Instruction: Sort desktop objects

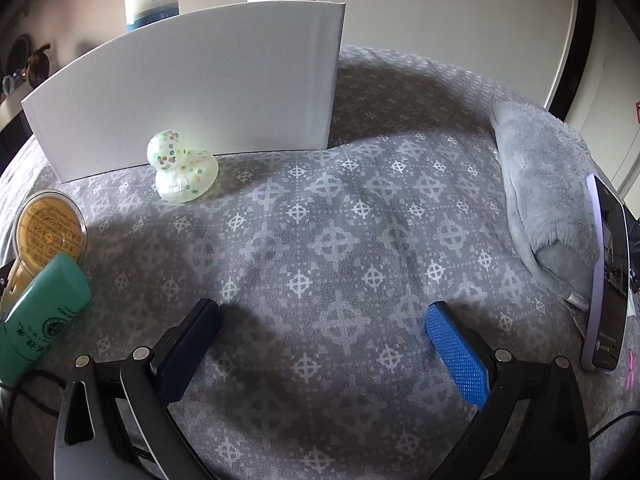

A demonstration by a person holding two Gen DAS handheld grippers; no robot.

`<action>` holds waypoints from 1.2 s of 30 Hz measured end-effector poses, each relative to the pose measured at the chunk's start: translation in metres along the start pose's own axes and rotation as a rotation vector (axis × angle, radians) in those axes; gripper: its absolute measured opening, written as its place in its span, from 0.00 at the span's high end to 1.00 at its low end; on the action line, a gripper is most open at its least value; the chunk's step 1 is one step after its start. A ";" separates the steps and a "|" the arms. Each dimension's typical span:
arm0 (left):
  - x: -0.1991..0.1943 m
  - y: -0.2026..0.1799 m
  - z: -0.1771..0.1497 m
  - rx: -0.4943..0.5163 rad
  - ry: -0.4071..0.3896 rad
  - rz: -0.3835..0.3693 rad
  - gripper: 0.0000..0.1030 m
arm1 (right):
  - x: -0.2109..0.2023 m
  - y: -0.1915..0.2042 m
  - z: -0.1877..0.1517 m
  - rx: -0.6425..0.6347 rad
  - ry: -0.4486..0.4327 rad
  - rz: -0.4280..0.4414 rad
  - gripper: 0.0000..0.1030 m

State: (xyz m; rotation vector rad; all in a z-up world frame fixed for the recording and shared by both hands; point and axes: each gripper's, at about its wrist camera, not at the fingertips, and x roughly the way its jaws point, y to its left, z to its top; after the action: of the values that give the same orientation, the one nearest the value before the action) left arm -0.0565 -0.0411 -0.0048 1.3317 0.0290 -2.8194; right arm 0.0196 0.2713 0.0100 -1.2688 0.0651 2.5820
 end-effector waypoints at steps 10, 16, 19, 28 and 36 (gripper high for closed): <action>-0.003 -0.004 -0.002 0.006 -0.005 0.009 0.00 | -0.001 0.001 0.000 0.001 -0.001 0.001 0.00; -0.007 -0.008 -0.006 -0.005 -0.009 0.026 0.00 | 0.000 0.000 0.000 0.001 -0.001 0.001 0.00; -0.008 -0.010 -0.006 -0.014 -0.010 0.037 0.00 | 0.000 0.000 0.000 0.001 -0.001 0.001 0.00; -0.010 -0.010 -0.008 -0.028 -0.020 0.053 0.00 | 0.000 0.000 0.001 0.002 -0.002 0.001 0.00; -0.010 -0.011 -0.007 -0.039 -0.020 0.055 0.00 | 0.000 0.001 0.001 0.002 -0.001 0.001 0.00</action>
State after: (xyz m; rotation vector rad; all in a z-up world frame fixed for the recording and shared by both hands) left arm -0.0450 -0.0301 -0.0016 1.2766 0.0470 -2.7716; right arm 0.0184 0.2710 0.0104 -1.2669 0.0676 2.5827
